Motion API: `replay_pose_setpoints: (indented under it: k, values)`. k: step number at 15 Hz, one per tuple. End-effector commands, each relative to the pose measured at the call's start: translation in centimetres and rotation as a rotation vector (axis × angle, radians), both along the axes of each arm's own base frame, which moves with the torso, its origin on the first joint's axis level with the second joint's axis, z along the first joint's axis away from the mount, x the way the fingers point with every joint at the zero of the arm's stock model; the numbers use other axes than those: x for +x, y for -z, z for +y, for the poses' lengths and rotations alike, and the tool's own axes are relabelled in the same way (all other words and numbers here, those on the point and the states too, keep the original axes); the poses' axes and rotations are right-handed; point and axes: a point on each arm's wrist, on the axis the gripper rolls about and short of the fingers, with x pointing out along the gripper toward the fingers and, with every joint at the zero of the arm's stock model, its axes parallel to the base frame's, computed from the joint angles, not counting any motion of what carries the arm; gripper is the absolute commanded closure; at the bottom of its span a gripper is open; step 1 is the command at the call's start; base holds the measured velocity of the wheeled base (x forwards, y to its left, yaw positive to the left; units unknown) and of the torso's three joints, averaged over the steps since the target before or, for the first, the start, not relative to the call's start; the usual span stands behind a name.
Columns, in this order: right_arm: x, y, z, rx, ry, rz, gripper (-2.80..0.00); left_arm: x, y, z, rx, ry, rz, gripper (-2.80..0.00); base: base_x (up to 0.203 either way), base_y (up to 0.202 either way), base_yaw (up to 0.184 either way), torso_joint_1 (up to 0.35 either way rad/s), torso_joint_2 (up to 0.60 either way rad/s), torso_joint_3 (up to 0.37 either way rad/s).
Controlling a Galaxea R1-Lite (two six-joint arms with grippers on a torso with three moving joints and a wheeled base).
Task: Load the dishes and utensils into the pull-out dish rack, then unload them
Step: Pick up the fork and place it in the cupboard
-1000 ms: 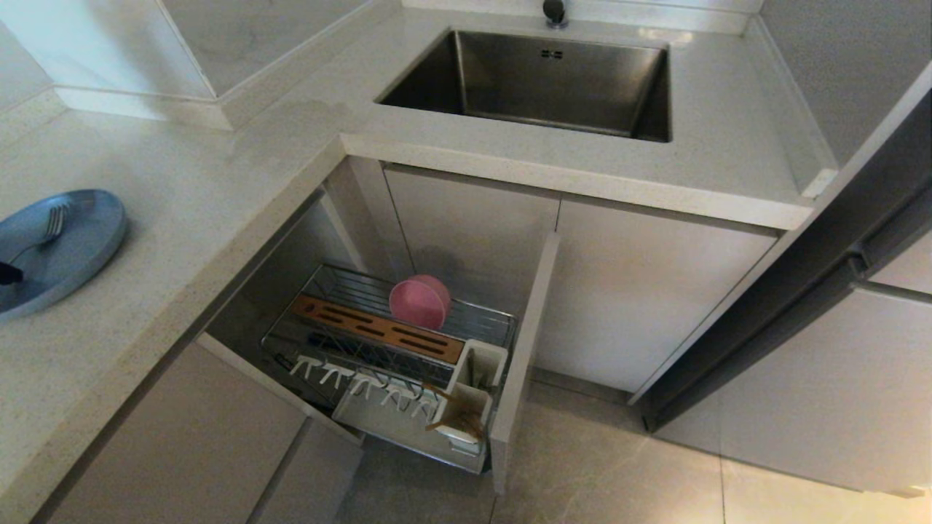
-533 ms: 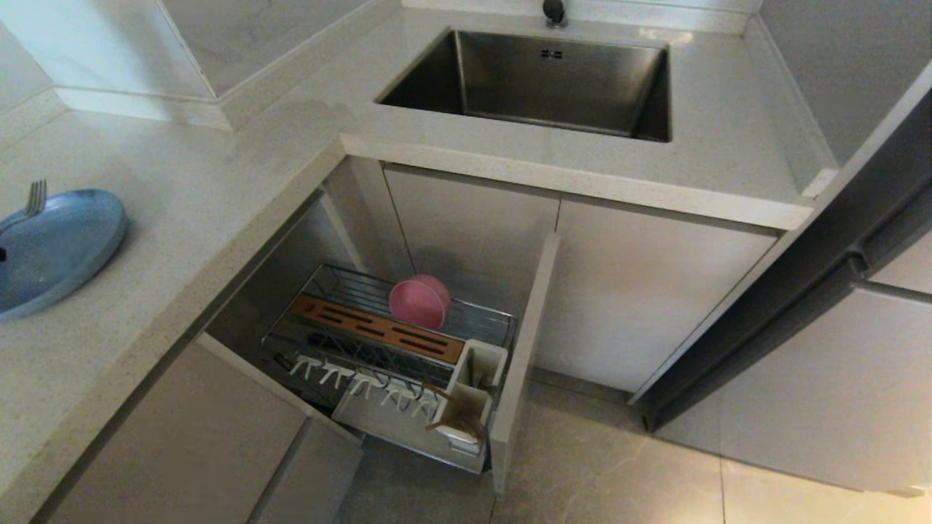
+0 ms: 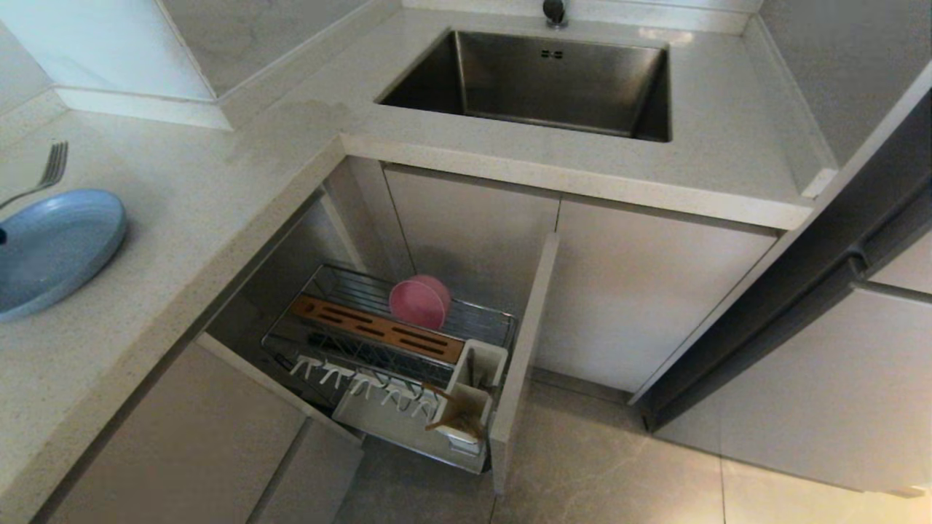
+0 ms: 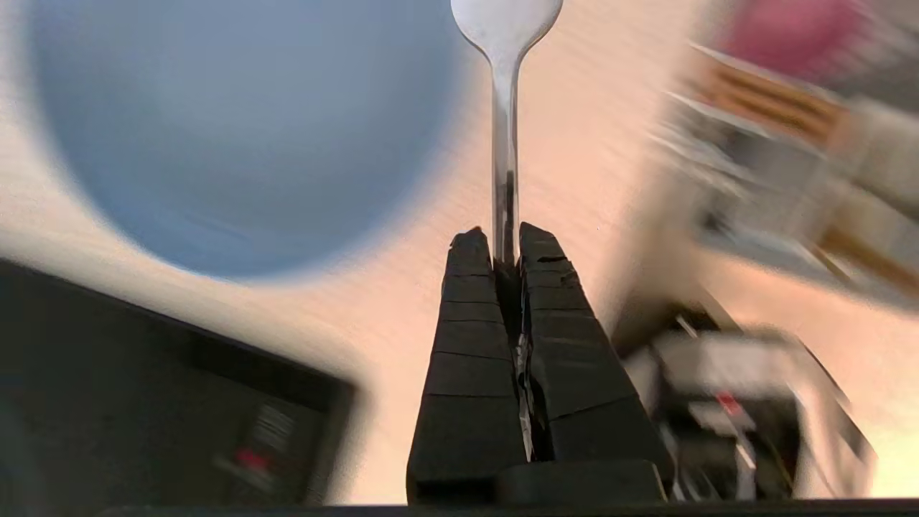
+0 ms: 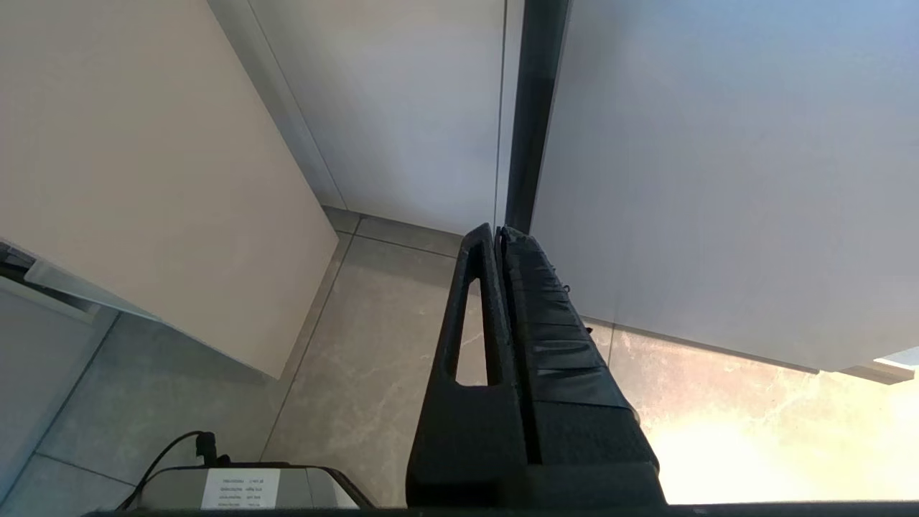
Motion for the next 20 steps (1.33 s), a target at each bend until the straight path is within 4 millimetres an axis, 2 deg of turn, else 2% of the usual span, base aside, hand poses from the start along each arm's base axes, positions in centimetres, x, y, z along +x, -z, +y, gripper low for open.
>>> replay_pose_setpoints:
  k: [1, 4, 9, 14, 20]
  values:
    - [0.0, 0.0, 0.0, 0.0, 0.0, -0.001, 0.0, -2.8, -0.7, -3.4, 0.001, 0.112, 0.001, 0.0, 0.0, 0.0, 0.0, 0.0, 0.0, 0.0]
    - [0.0, 0.0, 0.0, 0.0, 0.0, -0.001, 0.0, -4.9, -0.3, -5.7, -0.031, 0.227, 0.07, 0.0, 0.0, 0.0, 0.0, 0.0, 0.0, 0.0]
    - [0.0, 0.0, 0.0, 0.0, 0.0, -0.001, 0.0, -5.4, 0.9, -7.3, -0.076, 0.349, 0.218, 0.0, 0.0, 0.0, 0.0, 0.0, 0.0, 0.0]
    - [0.0, 0.0, 0.0, 0.0, 0.0, -0.001, 0.0, -2.3, 3.2, -8.6, -0.109, 0.458, 0.474, 0.0, 0.0, 0.0, 0.0, 0.0, 0.0, 0.0]
    - [0.0, 0.0, 0.0, 0.0, 0.0, -0.001, 0.0, 4.7, 6.7, -11.7, -0.115, 0.53, 0.709, 0.0, 0.0, 0.0, 0.0, 0.0, 0.0, 0.0]
